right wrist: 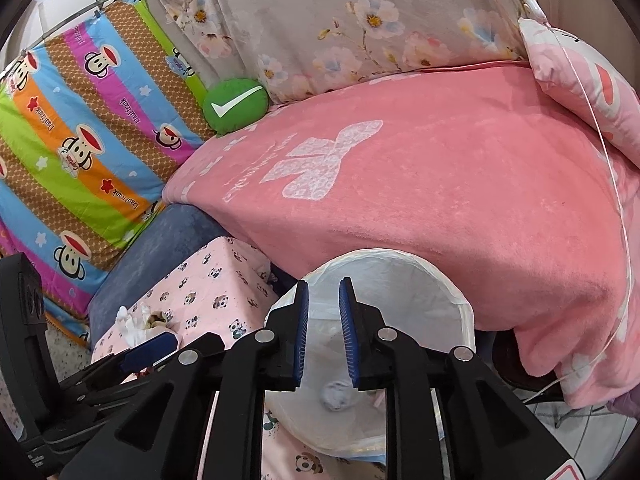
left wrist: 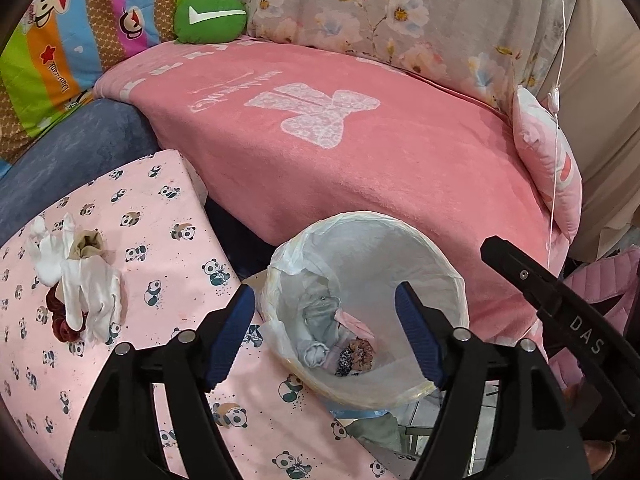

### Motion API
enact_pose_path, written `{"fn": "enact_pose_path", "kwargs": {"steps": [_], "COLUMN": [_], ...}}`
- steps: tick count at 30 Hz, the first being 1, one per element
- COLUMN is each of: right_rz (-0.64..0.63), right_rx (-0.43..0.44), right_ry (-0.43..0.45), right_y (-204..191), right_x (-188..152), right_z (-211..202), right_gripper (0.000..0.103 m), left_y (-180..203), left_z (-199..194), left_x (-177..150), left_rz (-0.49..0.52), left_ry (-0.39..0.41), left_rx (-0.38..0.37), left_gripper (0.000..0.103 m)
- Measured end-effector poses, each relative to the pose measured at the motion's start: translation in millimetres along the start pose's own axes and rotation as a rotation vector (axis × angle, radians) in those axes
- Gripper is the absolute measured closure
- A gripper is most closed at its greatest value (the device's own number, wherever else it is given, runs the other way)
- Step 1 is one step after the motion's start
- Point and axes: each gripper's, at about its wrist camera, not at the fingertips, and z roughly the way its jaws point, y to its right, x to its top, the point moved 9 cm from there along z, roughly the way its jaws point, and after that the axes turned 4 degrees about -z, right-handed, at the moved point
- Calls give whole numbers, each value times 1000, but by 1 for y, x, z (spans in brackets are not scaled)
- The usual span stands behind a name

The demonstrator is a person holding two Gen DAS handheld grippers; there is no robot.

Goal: Collect trash
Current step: 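Carry the grey sock and pink tissue over the white bin and open both grippers, then move both grippers back over the remaining pile of items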

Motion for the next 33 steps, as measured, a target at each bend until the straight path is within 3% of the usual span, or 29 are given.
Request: {"fn": "enact_pose_path", "kwargs": {"steps": [13,33], "right_rz": [-70,-199], "right_rx": [14,85], "right_ry": [-13,-75], "right_y": [-31,-127], "right_x": [-8,-42], "right_z": [5,20], "right_gripper": [77,70], "left_y": [-43,-130], "left_z": [-14,-44], "left_x": [-4,-19], "left_rz": [-92,-215], "left_ry": [12,44], "left_rx": [35,105], "left_gripper": [34,34]}}
